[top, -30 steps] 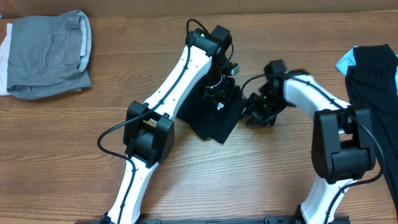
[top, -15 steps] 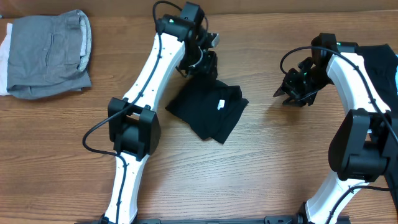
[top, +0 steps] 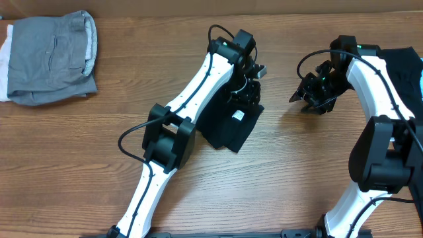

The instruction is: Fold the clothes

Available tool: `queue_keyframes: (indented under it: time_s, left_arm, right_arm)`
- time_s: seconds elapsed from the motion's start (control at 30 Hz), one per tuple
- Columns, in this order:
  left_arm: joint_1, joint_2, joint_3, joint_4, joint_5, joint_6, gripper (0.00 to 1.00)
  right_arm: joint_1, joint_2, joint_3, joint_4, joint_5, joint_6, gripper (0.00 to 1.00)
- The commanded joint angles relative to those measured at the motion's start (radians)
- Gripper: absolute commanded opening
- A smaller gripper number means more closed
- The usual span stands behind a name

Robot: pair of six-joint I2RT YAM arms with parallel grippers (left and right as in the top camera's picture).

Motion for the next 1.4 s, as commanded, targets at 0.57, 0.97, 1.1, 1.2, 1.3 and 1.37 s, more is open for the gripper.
queue_keyframes:
  time_s: [0.57, 0.97, 1.1, 1.2, 1.3, 1.37]
  left_arm:
    - [-0.026, -0.080, 0.302, -0.183, 0.002, 0.102, 0.56]
    - [0.431, -0.044, 0.286, -0.235, 0.024, 0.277, 1.00]
    - [0.510, 0.055, 0.250, -0.282, 0.188, 0.422, 1.00]
    - [0.512, 0.140, 0.250, -0.302, 0.213, 0.455, 1.00]
    - [0.494, 0.193, 0.250, -0.330, 0.266, 0.500, 1.00]
    - [0.479, 0.222, 0.250, -0.356, 0.299, 0.540, 1.00]
  right_arm:
    - [0.005, -0.002, 0.021, 0.006, 0.002, -0.007, 0.57]
    - [0.003, -0.002, 0.021, 0.037, 0.146, -0.007, 1.00]
    - [0.003, -0.002, 0.021, 0.037, 0.271, -0.007, 1.00]
    - [0.003, -0.002, 0.021, 0.037, 0.322, -0.007, 1.00]
    - [0.003, -0.002, 0.021, 0.037, 0.324, -0.007, 1.00]
    - [0.003, -0.002, 0.021, 0.037, 0.324, -0.007, 1.00]
